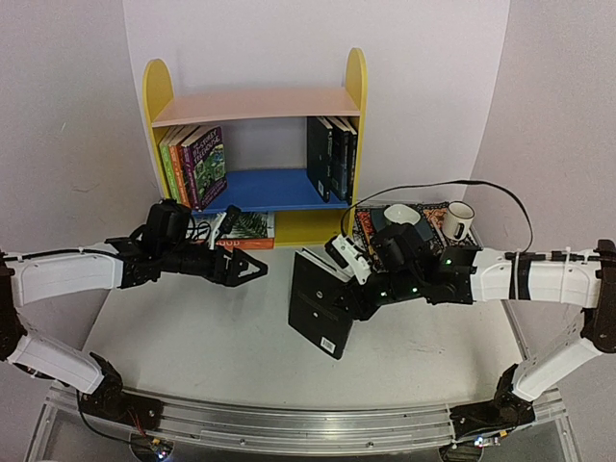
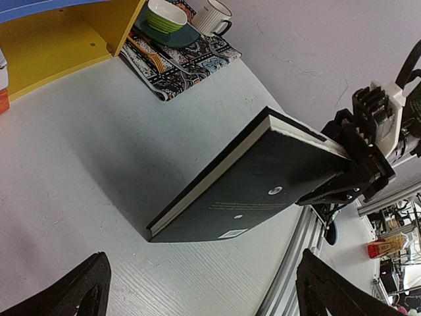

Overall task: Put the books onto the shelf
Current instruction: Adjust the book at the center of the board, then pass from the right arm to the left

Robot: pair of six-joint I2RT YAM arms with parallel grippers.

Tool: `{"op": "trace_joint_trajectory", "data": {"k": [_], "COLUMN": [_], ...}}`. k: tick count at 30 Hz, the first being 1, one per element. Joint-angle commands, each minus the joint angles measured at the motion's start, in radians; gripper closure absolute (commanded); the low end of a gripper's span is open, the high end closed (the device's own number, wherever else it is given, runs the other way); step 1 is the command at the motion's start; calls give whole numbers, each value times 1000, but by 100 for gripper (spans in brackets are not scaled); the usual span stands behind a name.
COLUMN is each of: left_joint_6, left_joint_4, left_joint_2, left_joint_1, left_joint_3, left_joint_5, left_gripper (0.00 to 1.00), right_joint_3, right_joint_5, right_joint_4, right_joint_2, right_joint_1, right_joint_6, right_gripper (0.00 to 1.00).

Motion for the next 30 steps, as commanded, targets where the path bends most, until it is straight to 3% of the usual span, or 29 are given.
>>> {"op": "trace_joint_trajectory", "data": {"k": [1,9,19,30], "left_joint_6": [45,98,99,64], "left_joint_4": [31,47,93,165], "left_joint_2": [-11,-9,-62,-33], "left_joint_1": [-25,-77,-77,-46], "left_joint_3": [1,7,27,62], "left_joint_5": [-23,-72,-113,-42], "left_gripper": [1,1,0,0], "right_joint_3": [41,111,257,245], "right_joint_5": [5,69,106,75], "right_joint_4": [-61,-143,-322,-365], "right_joint_2": [-24,-60,-87,-135], "right_joint_1": [23,23,22,-3], "right_joint_6": [-4,-18,-53,6], "right_gripper": [70,100,100,100]}}
